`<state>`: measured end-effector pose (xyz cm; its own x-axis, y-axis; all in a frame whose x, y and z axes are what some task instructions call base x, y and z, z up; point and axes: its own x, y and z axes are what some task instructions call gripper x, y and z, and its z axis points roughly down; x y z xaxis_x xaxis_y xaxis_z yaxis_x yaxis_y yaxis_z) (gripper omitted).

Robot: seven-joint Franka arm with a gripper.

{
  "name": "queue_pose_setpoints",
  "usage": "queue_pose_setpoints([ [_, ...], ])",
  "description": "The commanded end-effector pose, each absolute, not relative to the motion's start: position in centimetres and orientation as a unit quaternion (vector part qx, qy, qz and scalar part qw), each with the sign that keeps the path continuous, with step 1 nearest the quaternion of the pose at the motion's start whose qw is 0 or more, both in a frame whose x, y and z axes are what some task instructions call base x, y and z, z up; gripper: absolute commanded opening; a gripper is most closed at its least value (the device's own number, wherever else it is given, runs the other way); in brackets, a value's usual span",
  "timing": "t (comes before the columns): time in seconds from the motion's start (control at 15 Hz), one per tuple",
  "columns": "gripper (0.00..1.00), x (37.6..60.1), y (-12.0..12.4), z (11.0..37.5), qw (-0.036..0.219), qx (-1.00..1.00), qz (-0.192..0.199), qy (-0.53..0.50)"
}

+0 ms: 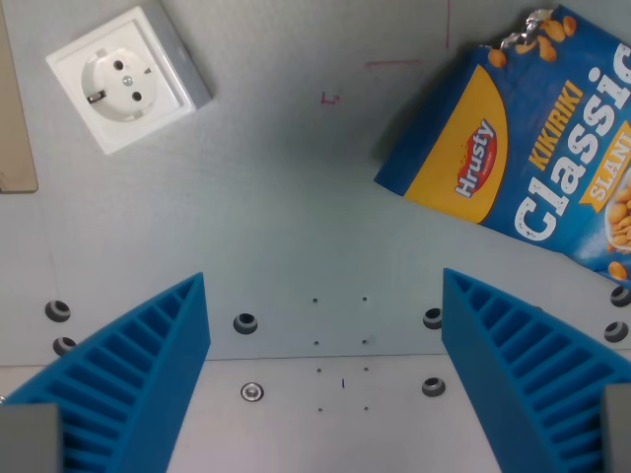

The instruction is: Move in base negative x

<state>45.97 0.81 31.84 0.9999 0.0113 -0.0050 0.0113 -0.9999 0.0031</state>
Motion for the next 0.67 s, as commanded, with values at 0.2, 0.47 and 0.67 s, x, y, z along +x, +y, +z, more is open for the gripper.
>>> queue_pose_setpoints([
  [0.2, 1.00, 44.5, 0.8, 32.0, 0.001, 1.000, -0.001, 0.006],
  [0.47, 1.00, 42.5, 0.8, 31.9, 0.001, 1.000, -0.001, 0.006],
  [0.67, 1.00, 41.0, 0.9, 31.8, 0.001, 1.000, -0.001, 0.006],
])
